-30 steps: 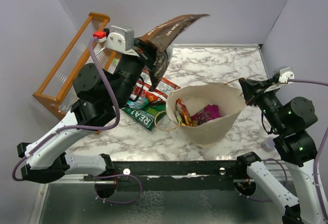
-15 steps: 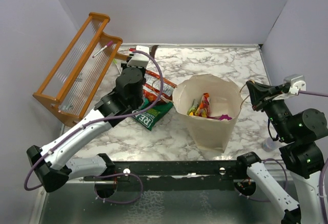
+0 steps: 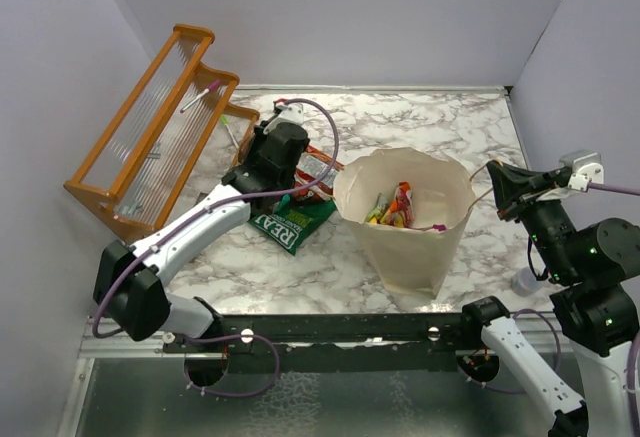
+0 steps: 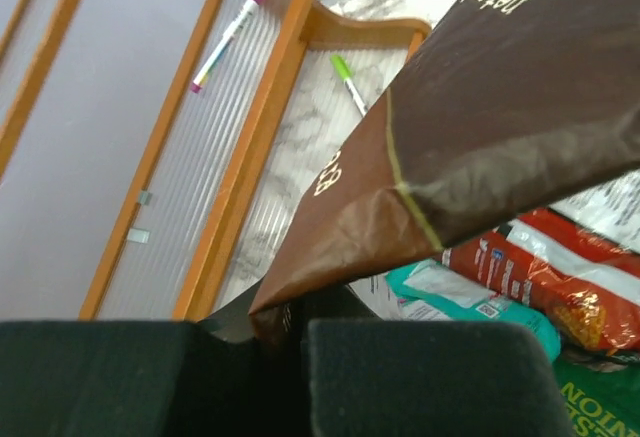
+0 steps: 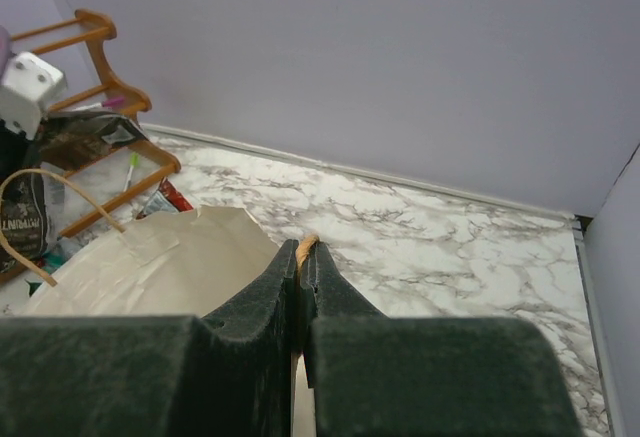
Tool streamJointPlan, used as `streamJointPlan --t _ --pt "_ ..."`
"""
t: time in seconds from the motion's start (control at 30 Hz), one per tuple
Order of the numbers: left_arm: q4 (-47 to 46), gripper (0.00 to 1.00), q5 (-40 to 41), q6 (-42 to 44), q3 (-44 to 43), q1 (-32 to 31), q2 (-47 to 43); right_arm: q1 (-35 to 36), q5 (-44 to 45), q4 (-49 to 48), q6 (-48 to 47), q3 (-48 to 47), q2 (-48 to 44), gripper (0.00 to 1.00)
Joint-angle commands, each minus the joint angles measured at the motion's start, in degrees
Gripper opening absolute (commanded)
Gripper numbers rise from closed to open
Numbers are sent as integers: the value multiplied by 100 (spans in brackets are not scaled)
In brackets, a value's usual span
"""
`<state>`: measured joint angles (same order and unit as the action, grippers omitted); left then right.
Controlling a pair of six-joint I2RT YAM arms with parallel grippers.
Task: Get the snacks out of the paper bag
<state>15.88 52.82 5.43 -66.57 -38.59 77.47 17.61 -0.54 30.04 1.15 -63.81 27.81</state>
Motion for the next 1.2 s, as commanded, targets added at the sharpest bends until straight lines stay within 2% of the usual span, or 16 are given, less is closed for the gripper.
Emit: streamJointPlan --t 0.0,0.07,0.23,0.37,0.53,0.73,0.87,0.97,1.17 --pt "24 0 307 -90 102 9 692 4 158 -204 -102 -275 -151 2" --pt "222 0 65 -331 -119 9 1134 6 191 -228 -114 -297 -191 2" --pt "719 0 -1340 -1149 -733 -4 2150 6 663 -266 -141 -475 -300 2" --pt "421 0 -2255 -1678 -559 -1 2201 6 1479 -290 -138 -673 -290 2" --pt "-142 23 -3462 -2187 -8 5 1520 6 2213 -510 -207 -722 -95 2" --pt "161 53 -3457 -2375 133 16 825 6 2464 -992 -374 -502 244 2" --pt "275 70 -3499 -2349 156 27 111 6 2248 -1799 -907 -194 465 2" --pt "304 79 -3752 -2364 182 35 -346 73 1893 -2397 -1557 -56 845 2" --pt "379 83 -4282 -2408 304 36 -1216 137 890 -2486 -2755 -762 2217 2"
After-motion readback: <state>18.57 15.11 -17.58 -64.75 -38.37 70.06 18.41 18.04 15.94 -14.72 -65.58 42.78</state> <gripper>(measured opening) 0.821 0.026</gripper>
